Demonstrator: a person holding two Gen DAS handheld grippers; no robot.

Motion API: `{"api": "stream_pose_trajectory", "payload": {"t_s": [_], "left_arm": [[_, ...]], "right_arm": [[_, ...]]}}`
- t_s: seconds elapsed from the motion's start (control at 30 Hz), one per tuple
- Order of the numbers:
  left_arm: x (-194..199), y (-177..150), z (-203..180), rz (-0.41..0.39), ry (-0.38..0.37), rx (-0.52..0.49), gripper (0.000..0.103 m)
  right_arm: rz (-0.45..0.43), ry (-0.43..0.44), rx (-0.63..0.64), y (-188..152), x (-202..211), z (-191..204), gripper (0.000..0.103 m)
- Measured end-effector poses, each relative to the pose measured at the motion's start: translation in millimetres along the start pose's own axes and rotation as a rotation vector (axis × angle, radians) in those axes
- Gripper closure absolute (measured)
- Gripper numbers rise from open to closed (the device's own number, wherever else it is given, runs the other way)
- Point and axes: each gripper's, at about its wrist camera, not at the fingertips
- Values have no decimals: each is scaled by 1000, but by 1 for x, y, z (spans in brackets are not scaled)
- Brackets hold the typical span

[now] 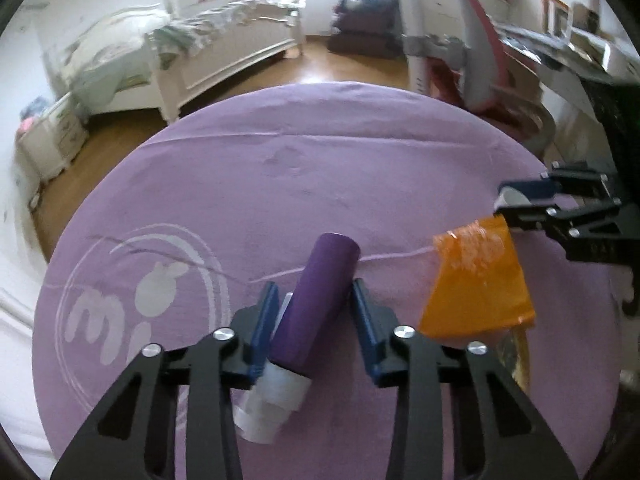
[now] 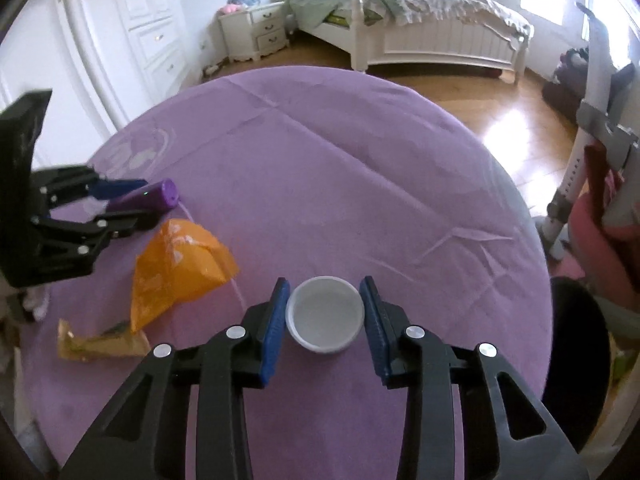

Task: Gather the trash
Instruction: 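Grasp the purple-white bottle with the left tool while the right tool grasps the white cup, then carry the purple bottle and white cup over the bin and open both tools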

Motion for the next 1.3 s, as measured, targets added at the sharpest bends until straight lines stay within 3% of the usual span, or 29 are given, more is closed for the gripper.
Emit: {"api": "stream_pose_trajectory", "payload": {"t_s": [0.1, 0.23, 0.37, 0.53, 0.9, 1.3], "left_arm": [[10, 1, 10, -47, -27, 131, 73], [36, 13, 5, -152, -35, 216, 73], [57, 36, -24, -243, -72, 222, 74], [63, 71, -87, -325, -166, 176, 74], [27, 125, -198, -340, -356, 107, 78], [-10, 144, -272, -286, -452, 43, 78]], "right_arm": [[-38, 42, -59, 3, 8, -12, 66], [-138, 107, -162, 5, 33, -29, 66], [-265, 131, -287, 5, 69, -58, 66], [-416, 60, -381, -5, 121, -103, 66], [-529, -115, -560, -63, 199, -222, 66], [-537, -171, -653, -97, 206, -283, 66]]}}
Point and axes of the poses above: each gripper's, at about its wrist camera, not at the fingertips, and x roughly against the way its jaws point, z to its left, y to its top, and after that the axes turned 7 degrees about -z, right-handed
